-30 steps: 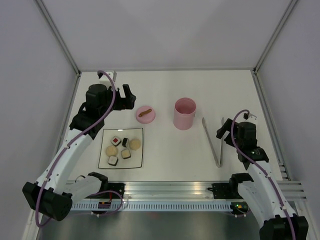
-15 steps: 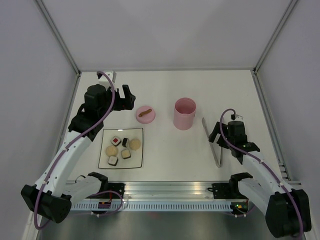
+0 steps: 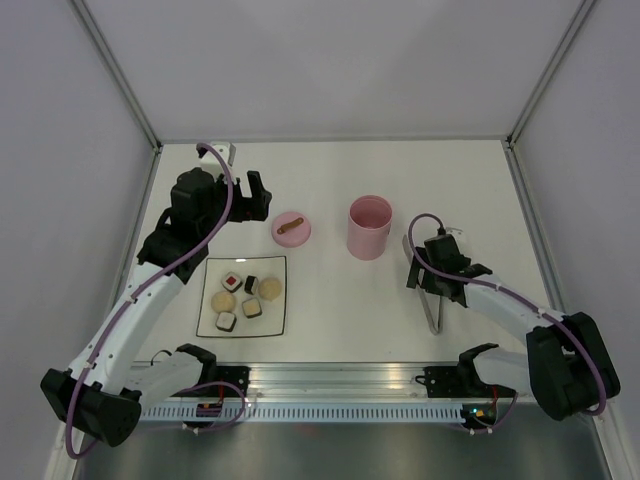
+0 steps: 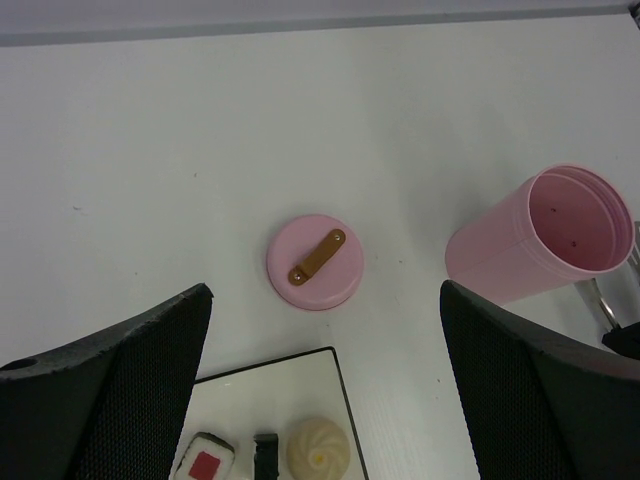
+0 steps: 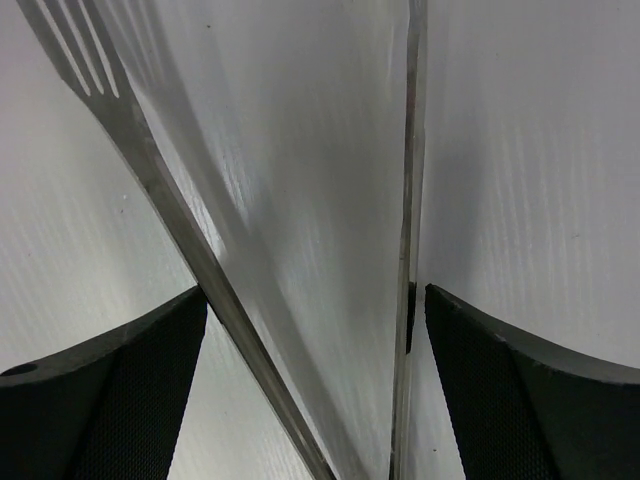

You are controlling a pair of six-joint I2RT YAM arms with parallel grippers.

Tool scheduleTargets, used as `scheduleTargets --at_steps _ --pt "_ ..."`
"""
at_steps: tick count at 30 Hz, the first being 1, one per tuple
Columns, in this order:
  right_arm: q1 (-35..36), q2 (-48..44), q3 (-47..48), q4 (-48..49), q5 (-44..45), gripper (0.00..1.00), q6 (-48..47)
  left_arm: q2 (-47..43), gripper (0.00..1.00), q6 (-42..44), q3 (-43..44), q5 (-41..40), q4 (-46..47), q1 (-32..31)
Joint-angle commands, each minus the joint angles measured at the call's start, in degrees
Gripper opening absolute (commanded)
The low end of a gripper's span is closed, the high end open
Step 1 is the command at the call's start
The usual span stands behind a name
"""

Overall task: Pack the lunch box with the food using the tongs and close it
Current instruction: Pick up the clamp at the center of the board.

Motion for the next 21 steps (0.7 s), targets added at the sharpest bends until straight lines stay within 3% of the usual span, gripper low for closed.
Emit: scheduleTargets --at_steps 1,4,9,11,16,21 --pt "0.6 2.6 3.9 -1.1 5.3 0.95 1.6 -0.3 1.00 2.7 0.0 -1.7 1.5 -0.6" --pt "0.7 4.7 4.3 -0.5 7.3 0.91 2.9 -0.2 1.00 2.9 0.0 -2.2 1.4 -0.7" --pt "0.7 7.7 6.6 0.5 9.5 0.67 4.3 -0.1 1.00 3.1 -0.1 -3.3 1.3 -0.8" --pt "0.7 9.3 8.3 -0.4 11.7 0.64 5.7 0.0 1.00 3.2 -0.1 -3.4 1.3 -0.9" --pt "0.6 14.0 14.8 -0.9 15.8 0.65 7.1 -0.2 1.00 3.4 -0.2 -3.4 1.3 -1.0" --pt "0.6 22.4 20.4 0.4 16.7 0.74 3.9 -0.4 1.00 3.7 -0.2 -4.4 1.3 -1.1"
